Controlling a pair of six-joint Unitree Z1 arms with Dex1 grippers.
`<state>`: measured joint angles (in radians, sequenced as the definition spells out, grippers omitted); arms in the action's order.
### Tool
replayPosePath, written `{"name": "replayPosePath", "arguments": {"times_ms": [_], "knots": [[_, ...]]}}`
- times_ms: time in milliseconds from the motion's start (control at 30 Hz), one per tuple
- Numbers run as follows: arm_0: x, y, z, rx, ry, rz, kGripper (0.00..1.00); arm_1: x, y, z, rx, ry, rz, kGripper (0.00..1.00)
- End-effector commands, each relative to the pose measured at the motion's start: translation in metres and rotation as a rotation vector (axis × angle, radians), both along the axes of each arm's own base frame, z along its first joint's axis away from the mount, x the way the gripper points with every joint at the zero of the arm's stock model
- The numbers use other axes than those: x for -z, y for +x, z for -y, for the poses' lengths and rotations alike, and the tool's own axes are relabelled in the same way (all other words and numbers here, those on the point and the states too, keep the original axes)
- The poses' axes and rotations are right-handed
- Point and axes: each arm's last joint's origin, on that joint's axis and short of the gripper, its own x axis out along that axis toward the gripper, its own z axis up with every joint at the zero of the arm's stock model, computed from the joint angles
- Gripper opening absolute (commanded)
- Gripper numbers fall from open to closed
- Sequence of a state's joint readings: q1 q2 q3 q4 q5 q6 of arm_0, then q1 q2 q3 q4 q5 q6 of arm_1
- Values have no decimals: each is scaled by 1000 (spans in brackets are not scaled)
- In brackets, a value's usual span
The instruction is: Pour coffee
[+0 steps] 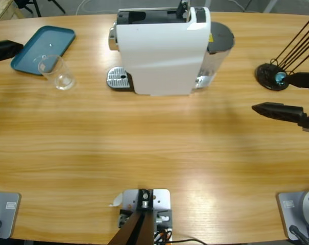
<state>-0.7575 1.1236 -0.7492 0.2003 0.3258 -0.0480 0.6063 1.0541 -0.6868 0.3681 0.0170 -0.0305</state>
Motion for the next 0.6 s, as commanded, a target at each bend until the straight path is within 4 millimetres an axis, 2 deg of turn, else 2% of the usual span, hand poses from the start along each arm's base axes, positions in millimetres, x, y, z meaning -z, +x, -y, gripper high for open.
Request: {"name": "replayPosePath", "arguments": {"times_ms": [33, 133, 200, 233, 400, 467, 600], "knots": [[23, 2, 8, 40, 27, -93, 996, 5, 14, 4, 80, -47, -34, 982], [29, 4, 10, 36, 34, -109, 987, 7, 17, 3, 89, -53, -46, 970], [33, 4, 9, 34, 39, -117, 987, 9, 20, 1, 94, -59, -61, 868], [33, 4, 9, 35, 38, -116, 987, 9, 22, 0, 94, -62, -67, 851], [28, -2, 4, 36, 19, -99, 991, 13, 37, -8, 115, -89, -110, 853], [30, -3, 2, 32, 16, -105, 991, 14, 46, -4, 193, -73, -132, 843], [32, -1, 4, 31, 23, -114, 991, 16, 61, 17, 448, -17, -147, 850]]}}
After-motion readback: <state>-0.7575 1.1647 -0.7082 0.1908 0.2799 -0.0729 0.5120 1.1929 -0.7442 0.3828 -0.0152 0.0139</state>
